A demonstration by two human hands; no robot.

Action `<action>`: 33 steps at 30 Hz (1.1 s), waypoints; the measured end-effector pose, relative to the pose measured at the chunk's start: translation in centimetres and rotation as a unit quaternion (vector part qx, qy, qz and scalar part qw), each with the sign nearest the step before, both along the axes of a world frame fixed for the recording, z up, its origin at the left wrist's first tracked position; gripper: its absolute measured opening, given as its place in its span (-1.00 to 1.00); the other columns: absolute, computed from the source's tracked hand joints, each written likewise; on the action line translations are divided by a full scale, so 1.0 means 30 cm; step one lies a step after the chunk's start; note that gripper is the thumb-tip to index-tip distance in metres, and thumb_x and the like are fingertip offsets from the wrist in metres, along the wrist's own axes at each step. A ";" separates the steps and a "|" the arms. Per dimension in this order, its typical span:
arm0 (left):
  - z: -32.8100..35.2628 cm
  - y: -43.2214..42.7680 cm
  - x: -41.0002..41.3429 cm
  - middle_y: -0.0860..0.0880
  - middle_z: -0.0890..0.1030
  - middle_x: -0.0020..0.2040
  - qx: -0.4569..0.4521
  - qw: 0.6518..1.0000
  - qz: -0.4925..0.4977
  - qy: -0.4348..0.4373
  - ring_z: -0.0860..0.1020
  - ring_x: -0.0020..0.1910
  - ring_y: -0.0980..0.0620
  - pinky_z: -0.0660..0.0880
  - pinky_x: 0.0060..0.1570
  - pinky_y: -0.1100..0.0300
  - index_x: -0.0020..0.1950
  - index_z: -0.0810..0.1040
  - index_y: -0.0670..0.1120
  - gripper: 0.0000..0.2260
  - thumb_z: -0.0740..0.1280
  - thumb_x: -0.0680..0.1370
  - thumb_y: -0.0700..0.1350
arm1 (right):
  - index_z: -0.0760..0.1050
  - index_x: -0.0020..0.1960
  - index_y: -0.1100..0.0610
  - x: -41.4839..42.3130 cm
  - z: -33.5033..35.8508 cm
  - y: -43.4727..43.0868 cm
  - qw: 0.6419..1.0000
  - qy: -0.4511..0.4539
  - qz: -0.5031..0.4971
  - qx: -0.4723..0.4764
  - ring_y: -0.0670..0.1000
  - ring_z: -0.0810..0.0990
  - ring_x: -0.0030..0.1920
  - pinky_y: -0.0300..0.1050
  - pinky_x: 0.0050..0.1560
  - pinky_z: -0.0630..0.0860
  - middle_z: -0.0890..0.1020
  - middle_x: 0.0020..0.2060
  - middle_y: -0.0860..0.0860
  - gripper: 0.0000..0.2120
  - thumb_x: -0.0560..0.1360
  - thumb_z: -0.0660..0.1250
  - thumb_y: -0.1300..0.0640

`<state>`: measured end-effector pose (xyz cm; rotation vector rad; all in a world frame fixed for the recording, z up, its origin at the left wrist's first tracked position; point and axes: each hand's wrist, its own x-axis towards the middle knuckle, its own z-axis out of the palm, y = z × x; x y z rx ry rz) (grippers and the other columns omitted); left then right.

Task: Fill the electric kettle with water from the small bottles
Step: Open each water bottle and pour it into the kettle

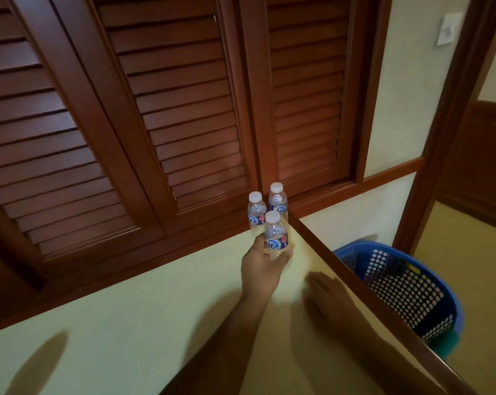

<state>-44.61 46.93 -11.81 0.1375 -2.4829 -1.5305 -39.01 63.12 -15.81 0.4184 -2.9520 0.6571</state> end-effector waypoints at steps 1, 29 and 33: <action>-0.008 0.021 -0.032 0.20 0.66 0.03 -0.010 1.000 0.009 0.005 0.59 -0.11 0.28 0.57 0.00 0.24 0.24 0.56 0.10 -0.65 0.53 0.51 0.09 | 0.46 0.43 0.14 -0.004 -0.017 0.003 1.000 -0.007 0.001 0.015 0.12 0.45 0.44 0.21 0.48 0.30 0.51 0.40 0.12 -0.10 0.56 -0.40 -0.34; 0.056 -0.295 0.493 0.27 0.72 0.04 0.048 0.988 0.128 0.067 0.66 0.06 0.29 0.54 0.07 0.41 0.13 0.64 0.21 -0.73 0.35 0.67 -0.19 | 0.35 0.51 -0.02 0.181 0.165 -0.371 0.955 0.027 0.200 -0.217 -0.28 0.32 0.40 -0.49 0.38 0.11 0.46 0.43 -0.11 -0.58 0.67 0.12 0.00; 0.083 -0.458 0.726 0.21 0.72 0.13 0.040 0.976 0.198 0.086 0.66 0.16 0.22 0.55 0.19 0.31 0.26 0.62 0.15 -0.67 0.36 0.65 -0.26 | 0.38 0.50 0.08 0.332 0.208 -0.558 0.920 0.026 0.298 -0.254 -0.23 0.39 0.40 -0.44 0.38 0.21 0.50 0.39 -0.07 -0.58 0.65 0.18 0.11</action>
